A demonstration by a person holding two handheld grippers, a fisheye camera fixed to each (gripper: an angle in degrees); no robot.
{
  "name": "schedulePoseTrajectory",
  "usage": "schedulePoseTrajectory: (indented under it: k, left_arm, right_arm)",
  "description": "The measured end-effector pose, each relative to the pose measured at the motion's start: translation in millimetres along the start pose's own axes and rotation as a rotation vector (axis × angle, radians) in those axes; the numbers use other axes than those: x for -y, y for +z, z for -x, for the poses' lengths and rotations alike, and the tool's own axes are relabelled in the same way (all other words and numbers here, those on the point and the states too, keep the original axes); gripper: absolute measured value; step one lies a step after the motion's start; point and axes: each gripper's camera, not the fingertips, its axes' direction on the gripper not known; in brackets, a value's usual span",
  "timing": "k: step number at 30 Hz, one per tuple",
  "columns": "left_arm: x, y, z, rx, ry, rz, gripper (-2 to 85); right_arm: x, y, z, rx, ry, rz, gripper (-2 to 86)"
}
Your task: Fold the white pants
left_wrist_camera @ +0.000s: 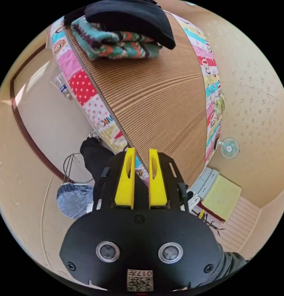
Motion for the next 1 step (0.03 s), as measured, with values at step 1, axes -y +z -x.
schedulePoseTrajectory:
  k: [1]
  left_arm:
    - [6.1,-13.8,4.8,-0.006,-0.001,-0.025,7.5]
  right_arm:
    - [-20.3,27.1,-10.9,0.080,0.000,0.065,0.4]
